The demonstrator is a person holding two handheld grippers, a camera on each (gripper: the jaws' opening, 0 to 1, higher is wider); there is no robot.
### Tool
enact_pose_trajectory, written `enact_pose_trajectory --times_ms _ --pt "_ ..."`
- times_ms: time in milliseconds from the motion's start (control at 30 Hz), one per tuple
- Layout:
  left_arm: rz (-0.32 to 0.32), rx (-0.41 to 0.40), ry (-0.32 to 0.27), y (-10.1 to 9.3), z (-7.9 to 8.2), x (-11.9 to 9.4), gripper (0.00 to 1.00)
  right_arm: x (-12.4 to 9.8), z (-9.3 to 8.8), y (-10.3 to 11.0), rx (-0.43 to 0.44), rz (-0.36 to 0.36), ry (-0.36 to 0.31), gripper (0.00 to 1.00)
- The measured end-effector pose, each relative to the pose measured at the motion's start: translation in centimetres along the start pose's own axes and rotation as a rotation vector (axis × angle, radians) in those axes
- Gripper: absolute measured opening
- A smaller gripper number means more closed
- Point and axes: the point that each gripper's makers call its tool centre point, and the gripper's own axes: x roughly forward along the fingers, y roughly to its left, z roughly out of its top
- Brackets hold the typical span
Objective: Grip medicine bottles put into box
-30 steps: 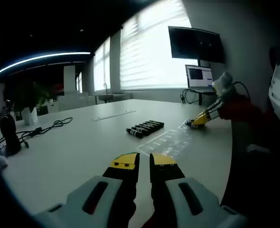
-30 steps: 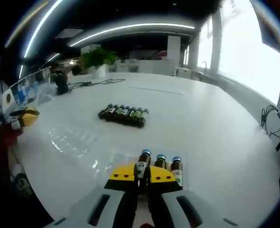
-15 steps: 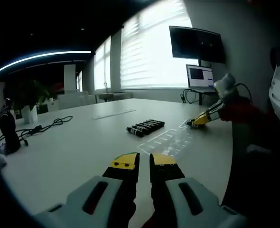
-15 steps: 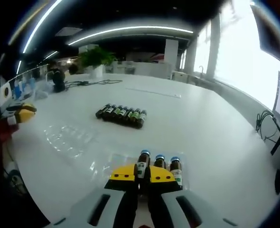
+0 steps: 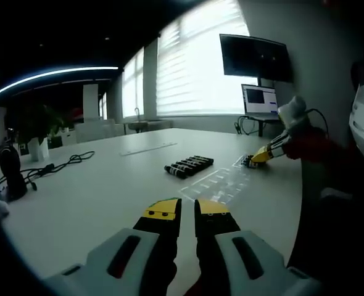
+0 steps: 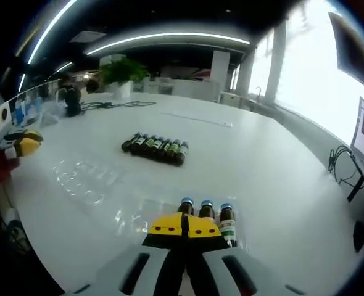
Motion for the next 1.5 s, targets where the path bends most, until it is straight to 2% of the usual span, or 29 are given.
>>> enact_pose_trajectory --times_ms 267,433,567,700,800,933,1133,1333,1500 --pt "0.003 0.000 -0.005 0.1 0.1 -0.1 0.03 0.1 0.0 0.3 -0.016 0.020 -0.006 0.00" --pt "0.008 0.003 -0.011 0.2 0.4 -0.3 0.03 -0.4 1.2 0.1 -0.014 0.009 -0.094 0.00" --pt "0.003 0.007 -0.010 0.0 0.4 -0.3 0.03 -0.5 1.7 0.0 -0.013 0.009 -0.112 0.00" --pt "0.004 0.008 -0.012 0.0 0.4 -0.3 0.03 -0.7 1.8 0.2 0.030 0.042 -0.121 0.00" --pt "0.007 0.006 -0.011 0.1 0.4 -0.3 0.03 -0.8 2.1 0.0 0.024 0.029 -0.145 0.00" --pt "0.005 0.008 -0.009 0.0 0.3 -0.2 0.03 -0.8 2.5 -0.4 0.002 0.009 -0.144 0.02" --pt "0.007 0.009 -0.008 0.1 0.3 -0.3 0.03 -0.2 3.8 -0.3 -0.013 0.033 -0.166 0.09" --pt "0.012 0.006 -0.007 0.4 0.2 -0.3 0.03 0.5 4.6 -0.2 -0.002 0.055 -0.165 0.08" --pt "0.013 0.003 -0.004 0.6 0.1 -0.3 0.03 1.5 5.2 -0.2 -0.028 0.060 -0.156 0.09"
